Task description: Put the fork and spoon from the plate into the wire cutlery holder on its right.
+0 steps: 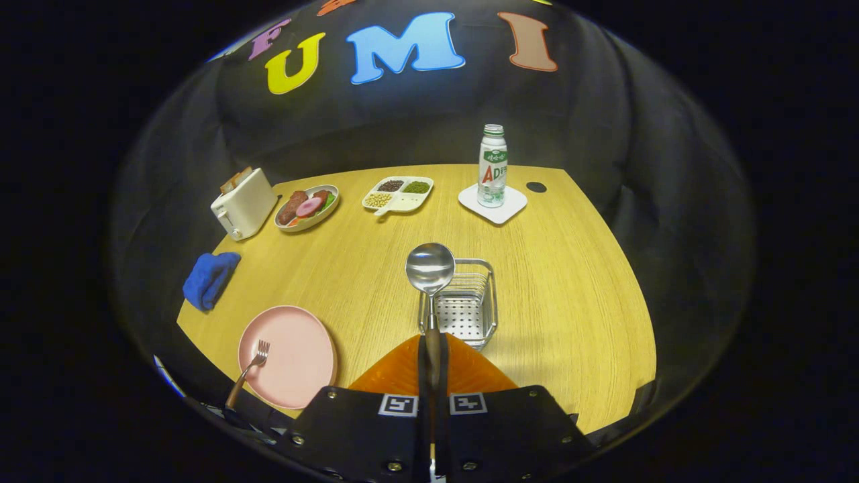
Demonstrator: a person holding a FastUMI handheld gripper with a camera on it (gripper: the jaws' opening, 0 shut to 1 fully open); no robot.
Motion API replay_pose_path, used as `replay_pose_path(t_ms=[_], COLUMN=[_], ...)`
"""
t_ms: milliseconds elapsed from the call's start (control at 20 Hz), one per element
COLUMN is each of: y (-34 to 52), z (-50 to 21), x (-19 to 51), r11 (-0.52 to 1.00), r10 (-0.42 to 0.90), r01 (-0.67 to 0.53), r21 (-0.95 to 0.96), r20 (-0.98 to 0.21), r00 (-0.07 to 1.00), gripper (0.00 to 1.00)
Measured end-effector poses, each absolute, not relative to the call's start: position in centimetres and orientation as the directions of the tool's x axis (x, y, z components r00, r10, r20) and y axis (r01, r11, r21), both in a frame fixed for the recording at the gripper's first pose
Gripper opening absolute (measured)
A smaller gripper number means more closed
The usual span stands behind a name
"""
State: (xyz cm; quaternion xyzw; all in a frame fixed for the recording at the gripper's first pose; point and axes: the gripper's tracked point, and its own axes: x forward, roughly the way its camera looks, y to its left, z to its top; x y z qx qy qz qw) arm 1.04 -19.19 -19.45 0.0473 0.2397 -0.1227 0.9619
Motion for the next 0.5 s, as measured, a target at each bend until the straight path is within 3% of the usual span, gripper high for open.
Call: replay_pose_path(t_ms=[500], y=[-20.8], z=[-21.0], x=[0.5], r11=[0.953], r10=[-0.231], r01=[0.3], r21=[0.049], r20=[-0.523], r00=[0.82], gripper=[0.03])
